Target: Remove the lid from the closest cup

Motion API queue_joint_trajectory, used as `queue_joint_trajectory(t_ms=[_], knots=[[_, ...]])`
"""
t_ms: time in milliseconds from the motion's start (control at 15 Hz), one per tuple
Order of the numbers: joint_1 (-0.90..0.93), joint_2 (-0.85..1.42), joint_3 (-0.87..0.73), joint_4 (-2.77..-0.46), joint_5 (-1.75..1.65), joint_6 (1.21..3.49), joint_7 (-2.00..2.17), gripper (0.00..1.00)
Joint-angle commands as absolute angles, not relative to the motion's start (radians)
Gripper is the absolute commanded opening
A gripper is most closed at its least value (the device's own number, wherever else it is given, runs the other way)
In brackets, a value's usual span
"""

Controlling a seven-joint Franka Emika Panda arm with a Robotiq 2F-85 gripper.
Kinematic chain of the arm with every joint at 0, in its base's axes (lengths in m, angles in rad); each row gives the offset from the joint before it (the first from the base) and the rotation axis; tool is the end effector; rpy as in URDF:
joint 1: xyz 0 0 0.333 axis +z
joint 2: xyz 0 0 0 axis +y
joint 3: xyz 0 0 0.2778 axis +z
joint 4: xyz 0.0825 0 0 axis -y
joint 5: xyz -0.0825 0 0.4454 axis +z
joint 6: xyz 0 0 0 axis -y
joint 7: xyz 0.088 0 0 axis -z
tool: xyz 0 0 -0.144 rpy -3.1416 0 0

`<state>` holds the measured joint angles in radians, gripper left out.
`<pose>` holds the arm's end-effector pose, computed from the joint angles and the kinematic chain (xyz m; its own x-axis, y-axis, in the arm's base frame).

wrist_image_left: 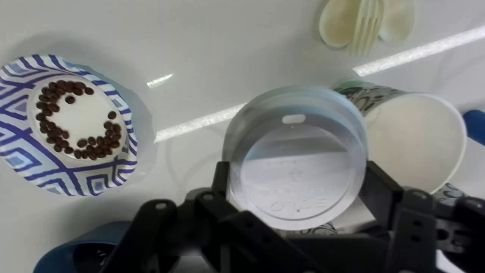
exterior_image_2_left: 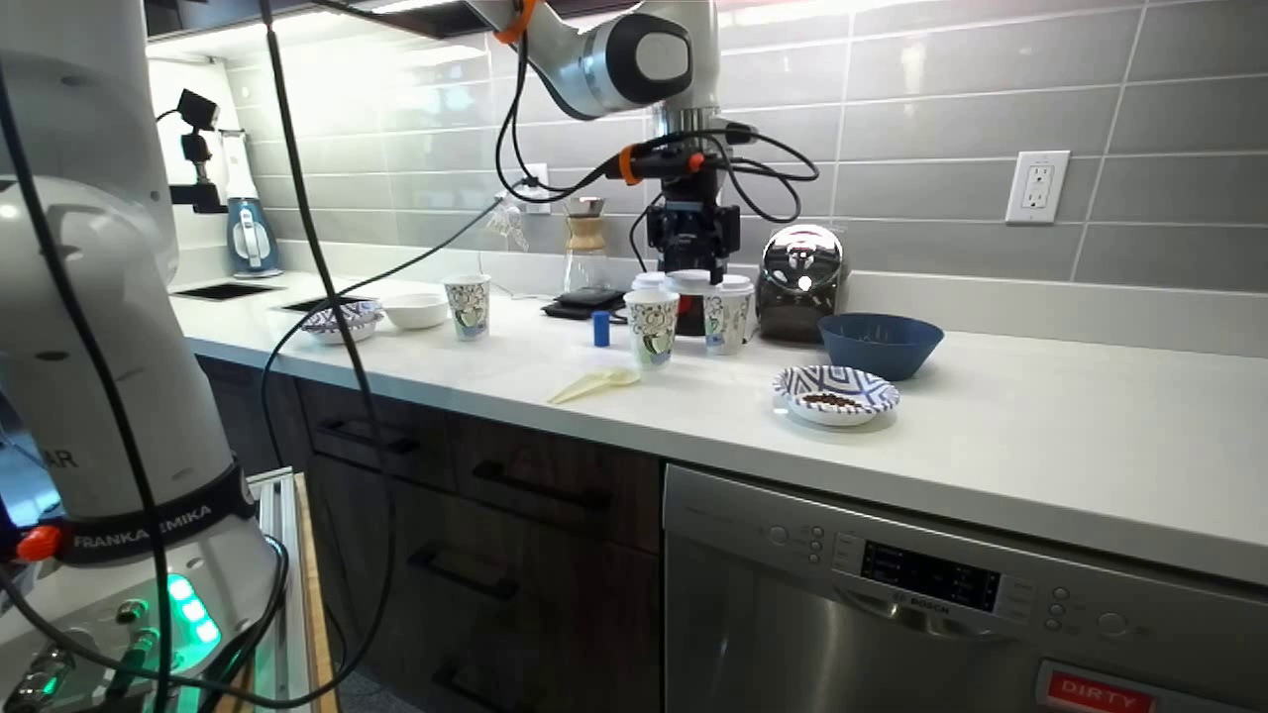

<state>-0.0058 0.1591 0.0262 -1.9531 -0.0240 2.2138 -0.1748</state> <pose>0.6517 0.0117 0.3011 0.9735 0.2072 0.0970 0.2048 -0.9782 0.0338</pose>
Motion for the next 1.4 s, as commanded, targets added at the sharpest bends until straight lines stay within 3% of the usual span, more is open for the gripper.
queue_joint_trajectory(t_ms=[0,200,1333], knots=[[-0.010,0.162,0.005,-1.965,-0.033,2.217,-0.101,0.88],[-0.006,0.172,-0.004,-1.968,-0.035,2.222,-0.055,0.81],[0.030,0.182,-0.038,-2.158,-0.141,2.408,0.402,0.82]])
